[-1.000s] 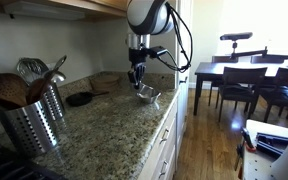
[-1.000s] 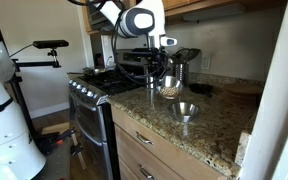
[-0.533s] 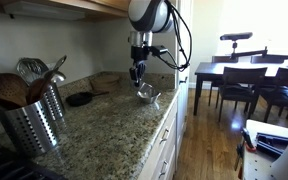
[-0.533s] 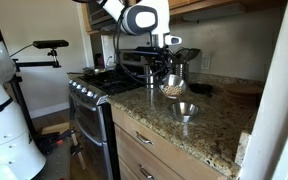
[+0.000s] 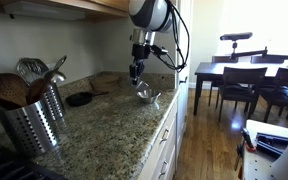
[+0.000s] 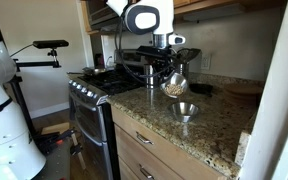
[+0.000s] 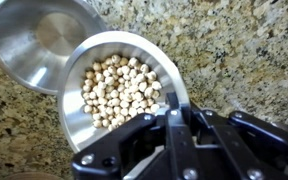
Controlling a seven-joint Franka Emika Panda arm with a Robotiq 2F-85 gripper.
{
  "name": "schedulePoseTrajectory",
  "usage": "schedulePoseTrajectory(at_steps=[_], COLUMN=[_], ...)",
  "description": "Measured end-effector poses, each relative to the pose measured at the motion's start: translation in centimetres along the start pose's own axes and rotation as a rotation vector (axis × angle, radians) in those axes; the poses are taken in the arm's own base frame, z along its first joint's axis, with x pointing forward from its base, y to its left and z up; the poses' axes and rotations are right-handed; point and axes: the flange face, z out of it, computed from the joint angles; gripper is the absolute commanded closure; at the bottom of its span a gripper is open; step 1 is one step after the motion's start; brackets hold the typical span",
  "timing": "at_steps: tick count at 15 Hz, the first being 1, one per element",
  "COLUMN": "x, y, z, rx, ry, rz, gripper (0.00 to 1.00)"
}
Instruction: Pour the things in the bowl on the left into the bowl on the right
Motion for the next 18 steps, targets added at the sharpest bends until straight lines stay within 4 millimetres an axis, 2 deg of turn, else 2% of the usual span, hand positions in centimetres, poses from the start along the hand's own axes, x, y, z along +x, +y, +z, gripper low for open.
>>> schedulePoseTrajectory(at_steps=[11,18], x=[-1.3,-2.2], y=[1.2,2.8], z=[0.8,0.8], rx=[0.101,0.119], ry=[0.079,0.108], rz=[0.001,-0.004], gripper=[0.93,0.93])
